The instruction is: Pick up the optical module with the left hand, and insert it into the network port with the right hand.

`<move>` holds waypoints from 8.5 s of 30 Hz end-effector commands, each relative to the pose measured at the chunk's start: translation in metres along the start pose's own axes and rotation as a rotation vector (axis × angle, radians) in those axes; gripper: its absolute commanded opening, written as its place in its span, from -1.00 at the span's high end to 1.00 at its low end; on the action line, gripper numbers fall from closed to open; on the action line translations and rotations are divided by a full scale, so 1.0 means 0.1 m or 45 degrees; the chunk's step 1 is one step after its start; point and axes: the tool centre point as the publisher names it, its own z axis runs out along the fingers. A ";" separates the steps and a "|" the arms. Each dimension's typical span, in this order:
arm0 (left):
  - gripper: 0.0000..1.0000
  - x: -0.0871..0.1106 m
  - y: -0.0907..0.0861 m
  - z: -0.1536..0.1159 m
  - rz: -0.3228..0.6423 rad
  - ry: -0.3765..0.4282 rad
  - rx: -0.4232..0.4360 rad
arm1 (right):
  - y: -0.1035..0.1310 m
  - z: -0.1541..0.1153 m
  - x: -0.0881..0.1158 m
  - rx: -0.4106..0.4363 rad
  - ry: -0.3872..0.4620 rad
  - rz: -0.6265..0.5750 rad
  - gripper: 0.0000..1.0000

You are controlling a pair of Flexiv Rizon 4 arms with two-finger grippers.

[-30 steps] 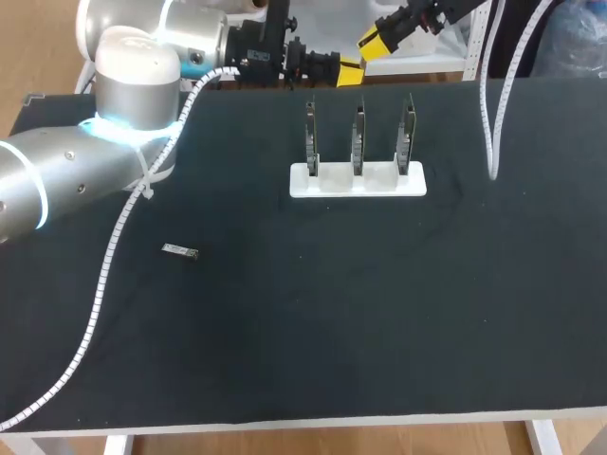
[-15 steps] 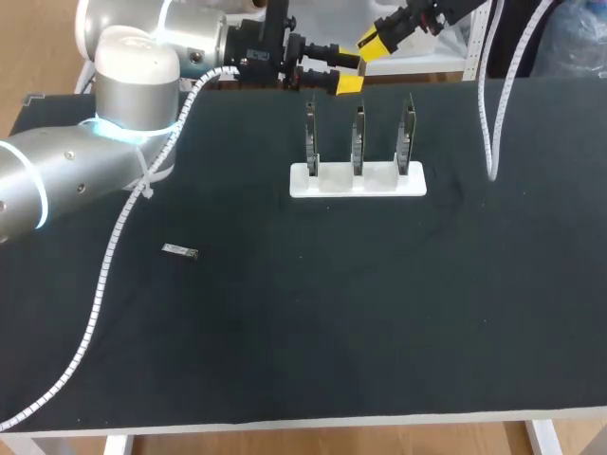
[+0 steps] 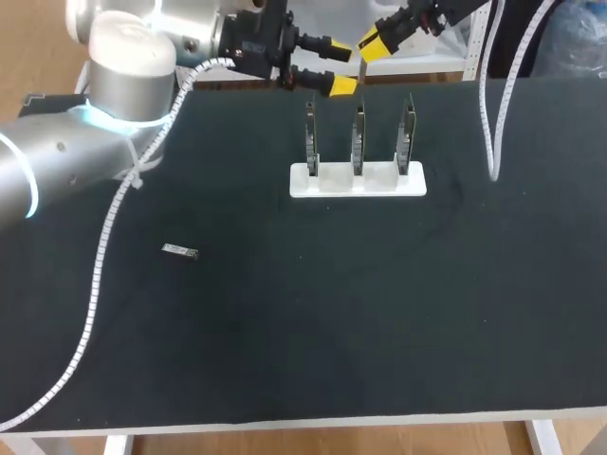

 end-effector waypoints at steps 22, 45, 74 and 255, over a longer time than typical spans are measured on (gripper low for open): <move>-1.00 0.13 -0.25 -0.36 -0.003 0.300 -0.020 | 0.02 0.03 -0.01 0.003 0.002 -0.014 1.00; -1.00 0.22 -0.30 -0.45 -0.019 0.401 -0.033 | 0.04 0.03 0.02 0.007 0.000 -0.009 1.00; -1.00 0.26 -0.31 -0.37 -0.030 0.415 -0.015 | 0.09 -0.01 0.05 0.020 -0.001 -0.009 1.00; -1.00 0.23 -0.28 -0.25 -0.013 0.401 0.001 | -0.14 0.24 0.33 -0.104 0.120 0.004 1.00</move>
